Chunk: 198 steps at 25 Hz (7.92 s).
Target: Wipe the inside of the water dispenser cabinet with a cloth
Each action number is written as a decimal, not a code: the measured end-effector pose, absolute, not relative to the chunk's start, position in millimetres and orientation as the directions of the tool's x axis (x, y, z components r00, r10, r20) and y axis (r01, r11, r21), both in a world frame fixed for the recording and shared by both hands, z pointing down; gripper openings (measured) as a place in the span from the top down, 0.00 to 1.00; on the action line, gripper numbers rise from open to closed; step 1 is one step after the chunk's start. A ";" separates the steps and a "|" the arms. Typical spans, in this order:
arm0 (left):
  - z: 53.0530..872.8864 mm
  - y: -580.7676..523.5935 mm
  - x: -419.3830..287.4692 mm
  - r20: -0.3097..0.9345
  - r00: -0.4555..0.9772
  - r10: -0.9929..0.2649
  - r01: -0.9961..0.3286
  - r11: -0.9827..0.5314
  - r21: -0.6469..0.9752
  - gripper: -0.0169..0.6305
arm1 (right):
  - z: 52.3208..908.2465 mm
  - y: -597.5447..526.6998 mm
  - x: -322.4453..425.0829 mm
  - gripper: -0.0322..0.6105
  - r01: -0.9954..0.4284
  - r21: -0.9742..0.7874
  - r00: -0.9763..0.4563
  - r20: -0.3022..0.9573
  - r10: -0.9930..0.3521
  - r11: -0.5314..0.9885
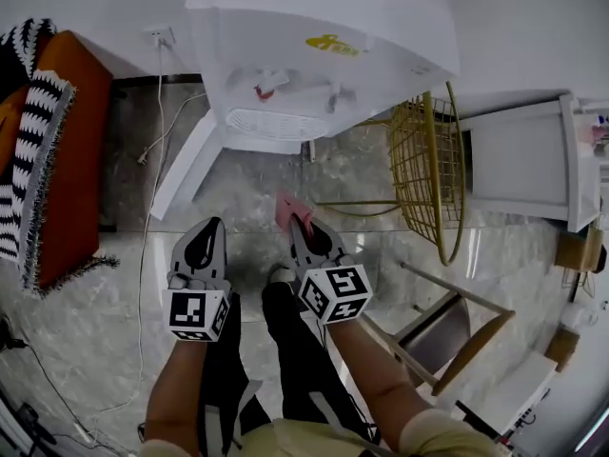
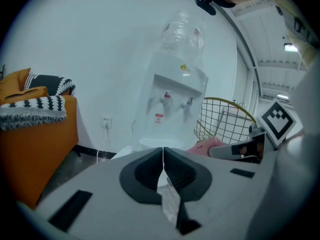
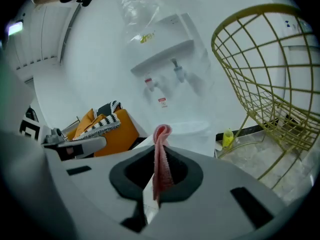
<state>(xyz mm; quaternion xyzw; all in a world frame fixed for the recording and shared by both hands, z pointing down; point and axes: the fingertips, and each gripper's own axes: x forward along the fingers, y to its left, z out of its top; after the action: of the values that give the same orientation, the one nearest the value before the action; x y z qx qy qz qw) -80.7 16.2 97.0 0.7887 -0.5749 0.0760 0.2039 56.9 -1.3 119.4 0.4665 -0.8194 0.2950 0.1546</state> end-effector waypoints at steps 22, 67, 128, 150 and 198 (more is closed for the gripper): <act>289.2 -97.7 -53.9 0.305 0.479 -0.823 -0.875 -0.474 0.096 0.95 | 327.9 -109.4 42.1 0.91 -0.829 -0.166 -0.555 0.350 -0.754 0.533; 387.5 -167.8 -93.3 0.047 0.407 -0.912 -0.911 -0.402 0.088 0.95 | 363.3 -226.9 -37.8 0.91 -0.718 -0.053 -0.678 -0.167 -0.715 0.694; 443.2 -170.7 -102.6 0.124 0.392 -0.912 -0.919 -0.381 0.098 0.95 | 568.8 -206.2 -67.5 0.91 -0.525 -0.225 -0.794 0.476 -0.378 0.821; 413.6 -175.3 -95.7 0.038 0.405 -0.913 -0.911 -0.400 0.095 0.95 | 391.7 -222.3 32.9 0.91 -0.747 0.351 -0.573 0.092 -0.814 0.565; 422.2 -170.6 -98.3 0.048 0.427 -0.903 -0.898 -0.417 0.144 0.95 | 439.0 -259.3 89.7 0.91 -0.155 0.987 0.082 0.053 -0.995 0.040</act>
<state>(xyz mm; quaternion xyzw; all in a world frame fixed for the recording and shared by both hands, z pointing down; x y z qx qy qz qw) -98.3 -170.6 422.2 0.8414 -0.5350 -0.0185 0.0736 89.7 -259.3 439.0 0.5462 -0.5265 -0.4265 0.4925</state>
